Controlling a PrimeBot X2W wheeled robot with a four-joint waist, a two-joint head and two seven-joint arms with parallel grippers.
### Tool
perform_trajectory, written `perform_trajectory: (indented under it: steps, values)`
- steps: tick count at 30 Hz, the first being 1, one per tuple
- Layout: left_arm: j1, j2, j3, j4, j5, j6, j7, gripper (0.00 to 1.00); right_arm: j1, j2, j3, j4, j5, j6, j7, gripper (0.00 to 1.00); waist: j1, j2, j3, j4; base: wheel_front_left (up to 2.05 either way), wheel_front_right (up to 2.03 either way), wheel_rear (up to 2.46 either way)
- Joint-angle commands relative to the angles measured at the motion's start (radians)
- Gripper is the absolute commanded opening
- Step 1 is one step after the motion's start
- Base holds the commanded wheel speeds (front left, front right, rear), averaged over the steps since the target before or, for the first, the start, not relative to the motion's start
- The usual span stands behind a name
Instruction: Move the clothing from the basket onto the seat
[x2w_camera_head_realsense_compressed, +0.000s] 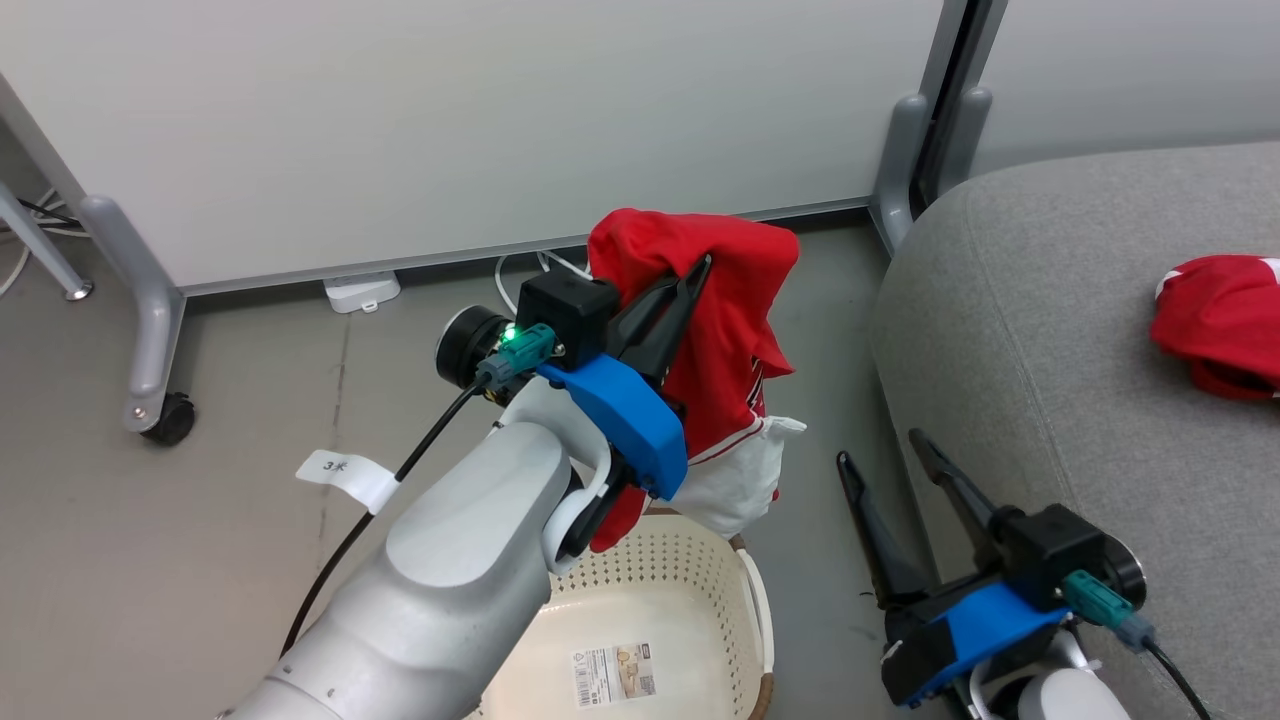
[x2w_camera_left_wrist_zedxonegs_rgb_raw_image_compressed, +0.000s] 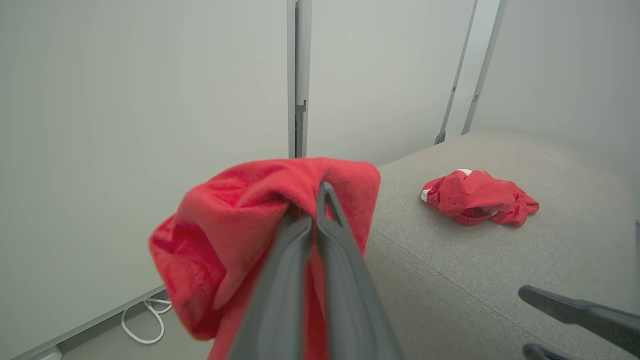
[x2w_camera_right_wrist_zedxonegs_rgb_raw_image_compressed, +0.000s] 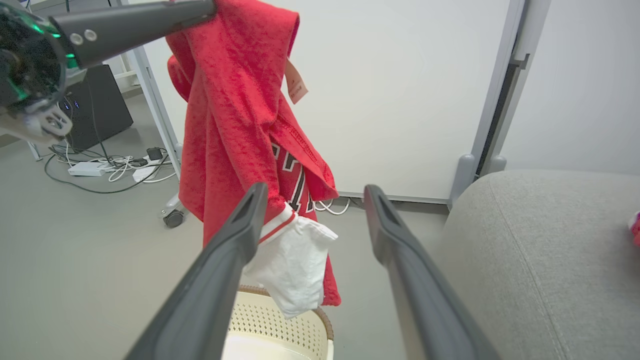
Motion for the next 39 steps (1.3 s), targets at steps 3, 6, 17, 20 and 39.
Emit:
perform_trajectory:
  steps: [3, 6, 17, 20, 39]
  values:
    - [-0.022, -0.001, -0.008, 0.004, -0.005, 0.003, -0.006, 0.00, -0.036, 0.000, 0.034, 0.019, -0.004, 0.001, 0.016, 1.00, 0.0000, -0.0001, 0.005, -0.004, 0.00, 0.00, 0.00]
    - [-0.026, -0.003, -0.015, 0.005, -0.009, 0.001, -0.006, 0.00, -0.077, 0.000, 0.070, 0.052, -0.004, 0.001, 0.030, 1.00, 0.0000, -0.0001, 0.009, -0.005, 0.00, 0.00, 0.00]
    - [-0.039, -0.006, -0.052, -0.006, -0.026, -0.004, -0.004, 0.00, -0.292, 0.000, 0.172, 0.290, 0.052, 0.001, 0.035, 1.00, 0.0000, -0.0001, 0.015, 0.004, 0.00, 0.00, 0.00]
    - [-0.042, -0.006, -0.065, -0.011, -0.031, -0.004, -0.003, 0.00, -0.345, 0.000, 0.193, 0.367, 0.080, 0.001, 0.030, 1.00, 0.0000, -0.0001, 0.016, 0.007, 0.00, 0.00, 0.00]
    - [-0.045, -0.007, -0.134, -0.037, -0.081, 0.014, -0.001, 0.00, -0.539, 0.000, 0.365, 0.681, 0.292, 0.001, -0.081, 0.00, 0.0000, -0.0001, -0.016, 0.008, 0.00, 0.00, 0.00]
